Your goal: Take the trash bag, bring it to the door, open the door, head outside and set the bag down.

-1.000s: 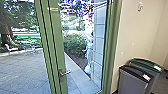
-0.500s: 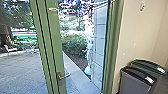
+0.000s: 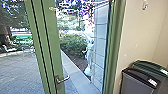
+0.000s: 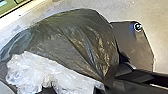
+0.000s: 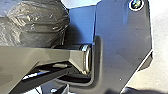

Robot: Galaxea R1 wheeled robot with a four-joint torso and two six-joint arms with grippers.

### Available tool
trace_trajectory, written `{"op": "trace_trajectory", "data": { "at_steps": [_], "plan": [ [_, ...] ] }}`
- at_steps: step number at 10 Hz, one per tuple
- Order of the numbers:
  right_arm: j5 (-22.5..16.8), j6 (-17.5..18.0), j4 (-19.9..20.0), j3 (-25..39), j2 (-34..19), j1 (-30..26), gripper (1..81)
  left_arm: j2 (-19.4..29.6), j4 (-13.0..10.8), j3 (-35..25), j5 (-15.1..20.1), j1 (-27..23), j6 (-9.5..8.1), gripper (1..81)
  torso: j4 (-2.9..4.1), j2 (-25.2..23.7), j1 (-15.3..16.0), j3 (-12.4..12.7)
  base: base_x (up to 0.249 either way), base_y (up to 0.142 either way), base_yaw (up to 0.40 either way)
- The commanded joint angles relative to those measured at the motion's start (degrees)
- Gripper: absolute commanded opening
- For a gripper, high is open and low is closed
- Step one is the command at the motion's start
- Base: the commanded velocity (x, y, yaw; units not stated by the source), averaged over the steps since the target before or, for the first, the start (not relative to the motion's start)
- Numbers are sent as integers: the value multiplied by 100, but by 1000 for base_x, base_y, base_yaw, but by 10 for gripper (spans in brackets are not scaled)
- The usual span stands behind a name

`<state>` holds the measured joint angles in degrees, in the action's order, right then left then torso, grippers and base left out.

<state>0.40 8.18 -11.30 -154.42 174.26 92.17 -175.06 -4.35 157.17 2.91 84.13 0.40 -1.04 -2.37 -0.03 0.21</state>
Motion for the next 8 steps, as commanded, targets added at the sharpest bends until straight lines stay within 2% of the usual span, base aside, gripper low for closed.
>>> {"op": "trace_trajectory", "data": {
  "at_steps": [1, 6, 8],
  "plan": [
    [-286, -9, -39, 27, 14, -291, 811, -3, -48, -11, 280, -392, 48, 10, 0, 0, 3, 2, 101, 0, 0],
    [-295, -9, -39, 27, 14, -300, 811, 5, -66, -11, 280, -384, 56, 10, 0, 0, 3, 0, 89, 0, 0],
    [-295, -9, -39, 27, 6, -291, 811, -3, -66, -11, 280, -384, 56, 10, 0, 0, 3, 2, 0, 0, 0]
  ]
}}
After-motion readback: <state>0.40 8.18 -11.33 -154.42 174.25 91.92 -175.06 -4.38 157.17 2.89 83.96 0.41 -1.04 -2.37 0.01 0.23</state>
